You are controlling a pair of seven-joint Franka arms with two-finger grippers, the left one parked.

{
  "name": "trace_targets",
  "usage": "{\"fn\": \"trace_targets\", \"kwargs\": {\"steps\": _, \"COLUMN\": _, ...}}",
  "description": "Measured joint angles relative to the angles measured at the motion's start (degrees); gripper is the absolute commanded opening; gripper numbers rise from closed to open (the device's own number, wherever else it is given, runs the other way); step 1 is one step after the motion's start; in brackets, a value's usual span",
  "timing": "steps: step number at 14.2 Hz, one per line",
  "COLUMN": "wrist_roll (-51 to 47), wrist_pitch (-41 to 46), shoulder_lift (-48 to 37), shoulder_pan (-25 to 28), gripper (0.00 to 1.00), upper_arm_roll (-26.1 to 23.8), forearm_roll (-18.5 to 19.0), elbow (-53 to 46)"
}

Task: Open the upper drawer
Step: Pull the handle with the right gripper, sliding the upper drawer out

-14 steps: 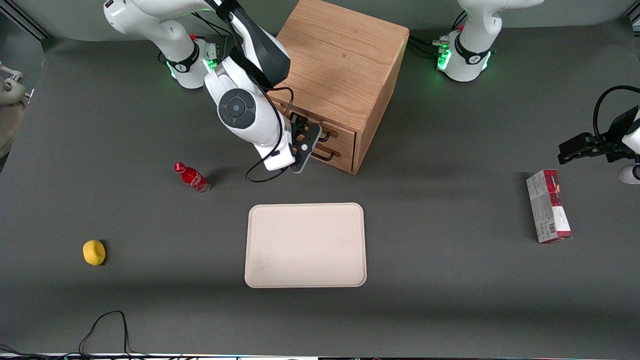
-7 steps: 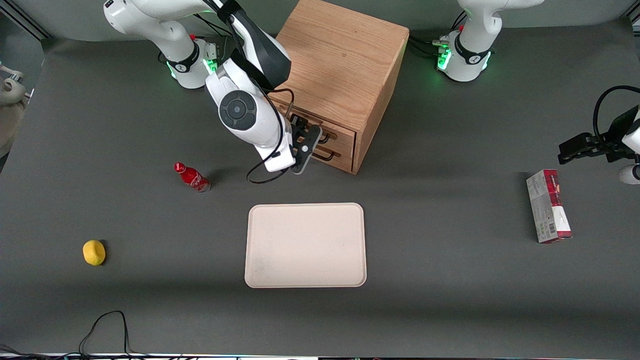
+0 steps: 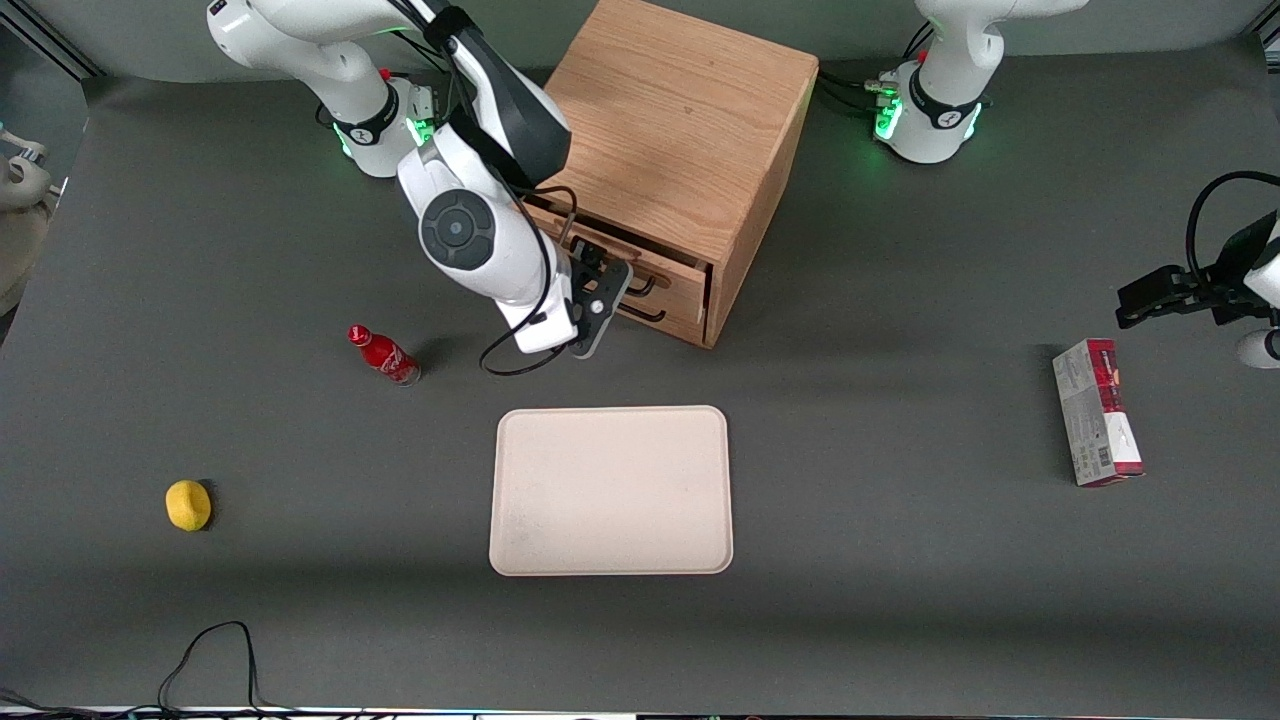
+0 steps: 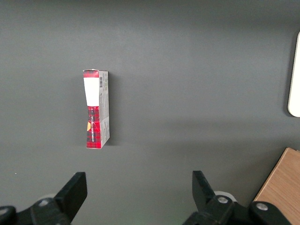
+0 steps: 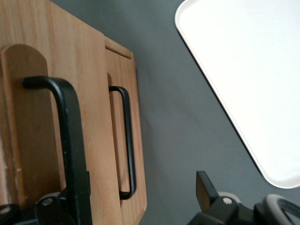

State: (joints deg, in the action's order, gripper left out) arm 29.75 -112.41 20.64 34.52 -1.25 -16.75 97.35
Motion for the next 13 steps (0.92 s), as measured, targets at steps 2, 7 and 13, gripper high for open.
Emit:
{"fn": "trace_targets", "kwargs": {"steps": 2, "wrist_roll": 0.4, "wrist_pitch": 0.0, "shoulder_lift": 0.0, "shoulder_pan": -1.2, "gripper": 1.0, "upper_arm_roll": 0.1, "forearm_roll": 0.0, "elbow": 0.0}}
{"fn": "trace_targets", "kwargs": {"steps": 7, "wrist_roll": 0.7, "wrist_pitch": 0.0, "shoulder_lift": 1.3, "shoulder_pan": -2.8, "gripper": 1.0, "upper_arm_roll": 0.2, "forearm_roll": 0.0, "elbow": -1.9}}
{"fn": "trace_targets", "kwargs": {"steps": 13, "wrist_roll": 0.7, "wrist_pitch": 0.0, "shoulder_lift": 3.7, "shoulder_pan": -3.4, "gripper": 1.0, "upper_arm_roll": 0.3, "forearm_roll": 0.0, "elbow": -6.3}}
